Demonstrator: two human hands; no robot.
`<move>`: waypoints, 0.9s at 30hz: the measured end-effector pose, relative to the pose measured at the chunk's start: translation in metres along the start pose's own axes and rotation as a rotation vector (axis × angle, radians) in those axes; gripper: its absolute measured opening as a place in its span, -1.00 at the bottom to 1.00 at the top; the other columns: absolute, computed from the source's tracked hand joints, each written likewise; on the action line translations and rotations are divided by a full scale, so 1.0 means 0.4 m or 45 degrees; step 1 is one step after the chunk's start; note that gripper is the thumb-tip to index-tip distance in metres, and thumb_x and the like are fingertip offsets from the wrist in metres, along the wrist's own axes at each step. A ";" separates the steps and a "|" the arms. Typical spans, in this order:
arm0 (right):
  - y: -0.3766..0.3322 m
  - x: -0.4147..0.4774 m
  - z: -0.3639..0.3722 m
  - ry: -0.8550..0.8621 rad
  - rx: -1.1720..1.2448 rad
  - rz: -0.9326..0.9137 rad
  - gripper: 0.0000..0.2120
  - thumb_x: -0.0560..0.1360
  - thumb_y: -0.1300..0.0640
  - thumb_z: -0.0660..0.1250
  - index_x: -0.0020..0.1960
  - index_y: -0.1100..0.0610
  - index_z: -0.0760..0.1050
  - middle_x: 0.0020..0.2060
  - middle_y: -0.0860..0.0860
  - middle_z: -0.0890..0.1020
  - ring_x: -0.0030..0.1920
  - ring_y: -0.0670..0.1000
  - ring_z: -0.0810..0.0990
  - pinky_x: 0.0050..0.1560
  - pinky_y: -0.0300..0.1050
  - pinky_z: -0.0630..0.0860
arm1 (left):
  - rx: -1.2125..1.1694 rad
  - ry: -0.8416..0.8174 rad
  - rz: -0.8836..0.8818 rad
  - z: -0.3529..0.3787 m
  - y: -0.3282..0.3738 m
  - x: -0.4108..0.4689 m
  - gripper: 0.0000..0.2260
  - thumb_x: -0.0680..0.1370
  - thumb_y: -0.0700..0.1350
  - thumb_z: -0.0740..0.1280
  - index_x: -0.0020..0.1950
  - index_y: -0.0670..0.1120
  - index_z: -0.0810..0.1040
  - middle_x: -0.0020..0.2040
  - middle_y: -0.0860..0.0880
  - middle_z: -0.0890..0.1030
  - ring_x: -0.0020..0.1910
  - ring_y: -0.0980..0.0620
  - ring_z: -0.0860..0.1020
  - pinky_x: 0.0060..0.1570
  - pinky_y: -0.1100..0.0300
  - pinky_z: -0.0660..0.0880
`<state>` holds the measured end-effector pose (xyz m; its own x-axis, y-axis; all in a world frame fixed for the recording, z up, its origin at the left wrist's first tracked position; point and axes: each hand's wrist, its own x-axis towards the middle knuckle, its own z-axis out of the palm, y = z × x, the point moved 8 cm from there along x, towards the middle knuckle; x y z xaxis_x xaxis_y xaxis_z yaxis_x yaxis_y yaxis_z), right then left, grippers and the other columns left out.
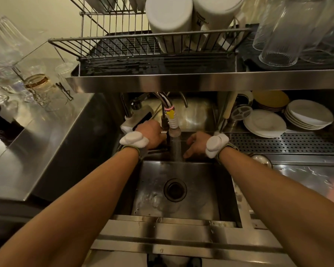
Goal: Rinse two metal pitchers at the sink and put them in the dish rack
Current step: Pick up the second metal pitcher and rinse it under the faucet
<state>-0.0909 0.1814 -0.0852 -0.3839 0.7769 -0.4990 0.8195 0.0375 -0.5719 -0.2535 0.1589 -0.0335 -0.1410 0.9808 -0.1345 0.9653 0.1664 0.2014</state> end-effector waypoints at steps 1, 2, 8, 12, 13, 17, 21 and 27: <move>0.002 -0.001 0.006 0.005 0.040 0.000 -0.34 0.31 0.11 0.56 0.33 0.24 0.42 0.25 0.11 0.54 0.24 0.11 0.51 0.09 -0.14 0.44 | -0.123 -0.029 -0.069 0.020 -0.015 0.002 -0.73 0.51 0.03 0.31 -0.14 -0.18 0.58 -0.13 -0.14 0.61 -0.08 -0.15 0.61 -0.10 0.05 0.51; 0.001 0.002 0.013 0.001 0.072 0.002 -0.32 0.29 0.10 0.57 0.34 0.23 0.41 0.23 0.10 0.54 0.23 0.11 0.52 0.11 -0.14 0.45 | -0.241 -0.051 -0.137 0.040 -0.029 0.009 -0.71 0.53 0.02 0.29 -0.12 -0.21 0.59 -0.11 -0.16 0.62 -0.07 -0.16 0.61 -0.09 0.05 0.51; 0.042 0.086 0.061 0.024 0.307 -0.091 -0.11 -0.02 -0.20 0.61 0.22 0.15 0.51 0.11 -0.03 0.62 0.15 0.04 0.59 0.21 -0.01 0.51 | -0.816 -0.167 -0.568 0.160 -0.097 0.026 -0.60 0.60 0.02 0.18 0.10 -0.30 0.60 0.04 -0.25 0.64 0.00 -0.17 0.60 -0.13 0.14 0.40; 0.042 0.054 0.096 -0.019 0.518 0.000 -0.67 0.35 0.16 0.53 0.02 0.02 0.48 -0.13 -0.11 0.58 -0.10 -0.07 0.60 -0.23 -0.35 0.50 | -1.209 -0.252 -0.608 0.219 -0.103 0.029 -0.59 0.60 0.02 0.19 0.16 -0.31 0.54 0.18 -0.32 0.58 0.15 -0.28 0.57 -0.03 0.10 0.47; 0.050 0.057 0.105 -0.024 0.574 0.013 -0.65 0.37 0.15 0.51 0.08 0.03 0.45 -0.13 -0.11 0.55 -0.15 -0.10 0.55 -0.35 -0.35 0.46 | -1.304 -0.257 -0.647 0.238 -0.110 0.032 -0.59 0.55 0.07 0.22 0.11 -0.26 0.57 0.19 -0.33 0.58 0.17 -0.31 0.57 0.02 0.04 0.52; 0.064 0.067 0.136 -0.055 0.755 0.093 -0.49 0.41 0.14 0.47 0.29 0.12 0.36 -0.02 -0.03 0.55 -0.20 -0.08 0.54 -0.38 -0.30 0.52 | -1.454 -0.268 -0.750 0.299 -0.132 0.040 -0.72 0.60 0.06 0.15 -0.03 -0.13 0.50 -0.15 -0.18 0.61 -0.15 -0.17 0.58 -0.21 0.09 0.44; 0.070 0.080 0.147 -0.032 0.809 0.117 -0.31 0.34 0.07 0.53 0.37 0.18 0.34 0.18 0.11 0.58 0.00 0.05 0.61 -0.10 -0.16 0.56 | -1.618 -0.282 -0.771 0.328 -0.128 0.055 -0.64 0.63 0.01 0.15 0.15 -0.26 0.50 -0.06 -0.20 0.62 -0.08 -0.20 0.61 -0.07 -0.01 0.48; 0.094 0.074 0.140 0.003 0.852 0.172 -0.30 0.28 0.04 0.57 0.33 0.19 0.38 0.14 0.10 0.60 0.06 0.10 0.62 0.06 -0.01 0.58 | -1.588 -0.336 -0.757 0.360 -0.108 0.063 -0.66 0.64 0.05 0.10 -0.07 -0.19 0.48 -0.24 -0.16 0.52 -0.39 -0.03 0.44 -0.38 0.20 0.23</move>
<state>-0.0954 0.1707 -0.1581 -0.2952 0.7486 -0.5937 0.4202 -0.4563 -0.7843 -0.2671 0.1617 -0.1853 -0.2746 0.7084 -0.6502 -0.0704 0.6596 0.7483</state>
